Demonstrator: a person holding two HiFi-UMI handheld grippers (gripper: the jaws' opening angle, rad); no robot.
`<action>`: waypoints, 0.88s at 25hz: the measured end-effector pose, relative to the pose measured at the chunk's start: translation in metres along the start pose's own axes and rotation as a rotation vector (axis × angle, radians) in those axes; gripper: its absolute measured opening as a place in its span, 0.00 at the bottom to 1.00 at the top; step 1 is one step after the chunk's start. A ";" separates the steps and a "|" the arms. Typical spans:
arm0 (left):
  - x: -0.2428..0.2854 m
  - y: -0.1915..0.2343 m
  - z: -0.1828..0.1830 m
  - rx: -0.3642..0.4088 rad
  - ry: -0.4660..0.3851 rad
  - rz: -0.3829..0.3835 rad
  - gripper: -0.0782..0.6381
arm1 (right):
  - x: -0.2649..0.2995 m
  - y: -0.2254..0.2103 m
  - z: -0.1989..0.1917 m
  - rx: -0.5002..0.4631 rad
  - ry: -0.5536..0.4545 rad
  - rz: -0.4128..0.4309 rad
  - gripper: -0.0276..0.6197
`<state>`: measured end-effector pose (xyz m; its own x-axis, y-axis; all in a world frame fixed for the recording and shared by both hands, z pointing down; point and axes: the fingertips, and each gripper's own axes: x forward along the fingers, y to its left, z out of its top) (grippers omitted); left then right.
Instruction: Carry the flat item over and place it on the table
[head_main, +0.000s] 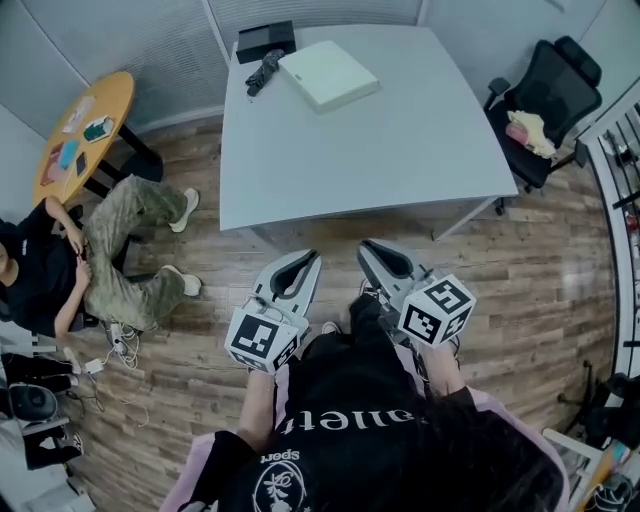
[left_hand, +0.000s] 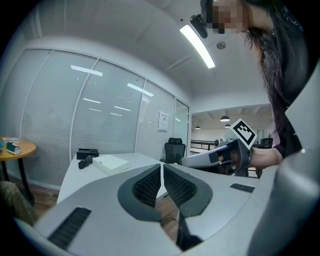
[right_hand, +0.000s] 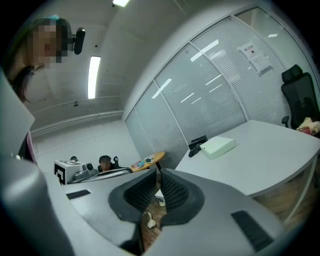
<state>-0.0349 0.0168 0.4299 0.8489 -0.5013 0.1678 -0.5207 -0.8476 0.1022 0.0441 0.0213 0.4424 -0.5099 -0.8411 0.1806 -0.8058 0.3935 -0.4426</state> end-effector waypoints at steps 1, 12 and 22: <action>-0.003 -0.002 0.000 0.000 -0.002 -0.003 0.16 | -0.002 0.003 -0.001 -0.002 0.000 -0.003 0.10; -0.023 -0.013 -0.001 -0.001 -0.021 -0.014 0.16 | -0.013 0.021 -0.007 -0.029 -0.002 -0.012 0.10; -0.028 -0.016 0.004 0.008 -0.038 -0.023 0.16 | -0.013 0.028 -0.006 -0.051 -0.002 -0.006 0.10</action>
<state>-0.0499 0.0432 0.4195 0.8636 -0.4876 0.1279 -0.5003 -0.8603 0.0979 0.0259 0.0455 0.4332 -0.5040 -0.8445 0.1812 -0.8233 0.4063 -0.3965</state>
